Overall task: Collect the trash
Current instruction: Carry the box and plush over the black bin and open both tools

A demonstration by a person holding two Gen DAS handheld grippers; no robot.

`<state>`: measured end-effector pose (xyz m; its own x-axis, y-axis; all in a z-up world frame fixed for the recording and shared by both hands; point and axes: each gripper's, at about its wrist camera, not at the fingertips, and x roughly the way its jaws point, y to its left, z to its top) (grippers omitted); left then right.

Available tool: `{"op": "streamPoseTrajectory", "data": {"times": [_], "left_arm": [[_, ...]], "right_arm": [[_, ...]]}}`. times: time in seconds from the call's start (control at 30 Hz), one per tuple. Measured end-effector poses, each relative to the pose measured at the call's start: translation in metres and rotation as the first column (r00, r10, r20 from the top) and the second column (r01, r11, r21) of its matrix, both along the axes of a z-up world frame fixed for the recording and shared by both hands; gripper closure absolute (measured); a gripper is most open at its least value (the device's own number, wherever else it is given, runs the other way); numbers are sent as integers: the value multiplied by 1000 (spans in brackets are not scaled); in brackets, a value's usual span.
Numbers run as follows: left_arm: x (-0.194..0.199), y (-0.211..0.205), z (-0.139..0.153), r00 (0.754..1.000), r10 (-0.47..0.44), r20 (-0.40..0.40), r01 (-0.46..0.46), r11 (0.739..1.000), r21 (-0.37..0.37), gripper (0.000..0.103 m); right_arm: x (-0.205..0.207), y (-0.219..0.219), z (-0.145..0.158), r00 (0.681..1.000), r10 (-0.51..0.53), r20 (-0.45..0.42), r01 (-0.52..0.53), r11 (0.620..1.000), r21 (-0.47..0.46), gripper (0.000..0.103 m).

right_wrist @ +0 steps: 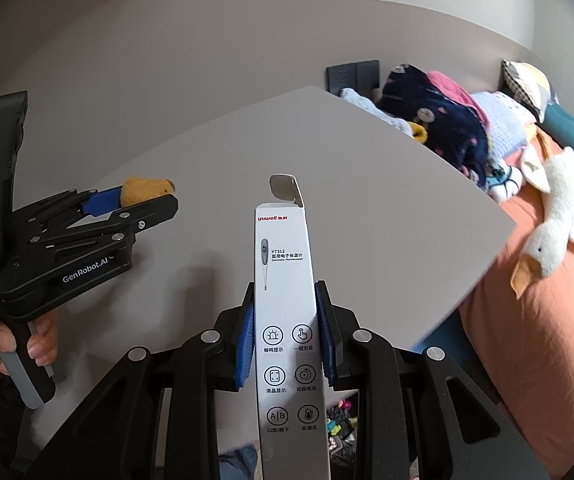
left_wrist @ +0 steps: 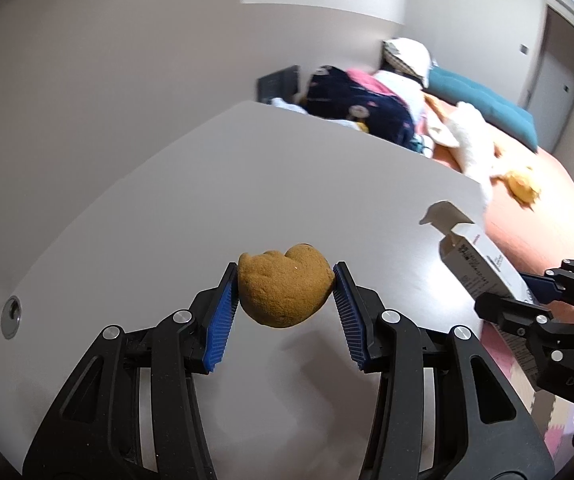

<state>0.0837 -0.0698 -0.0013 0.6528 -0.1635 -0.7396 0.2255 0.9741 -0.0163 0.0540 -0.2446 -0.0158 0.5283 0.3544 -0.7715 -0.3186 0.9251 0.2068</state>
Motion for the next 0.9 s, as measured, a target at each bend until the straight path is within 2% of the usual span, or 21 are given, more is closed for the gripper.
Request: {"op": "streamPoseTrajectory", "data": {"times": [0.37, 0.9], "left_arm": [[-27, -51, -2, 990, -136, -25, 136, 991, -1, 56], [-64, -122, -11, 944, -323, -69, 324, 946, 9, 56]], "right_arm": [[-47, -47, 1, 995, -103, -17, 103, 994, 27, 74], [-100, -110, -9, 964, -262, -47, 264, 963, 46, 74]]}}
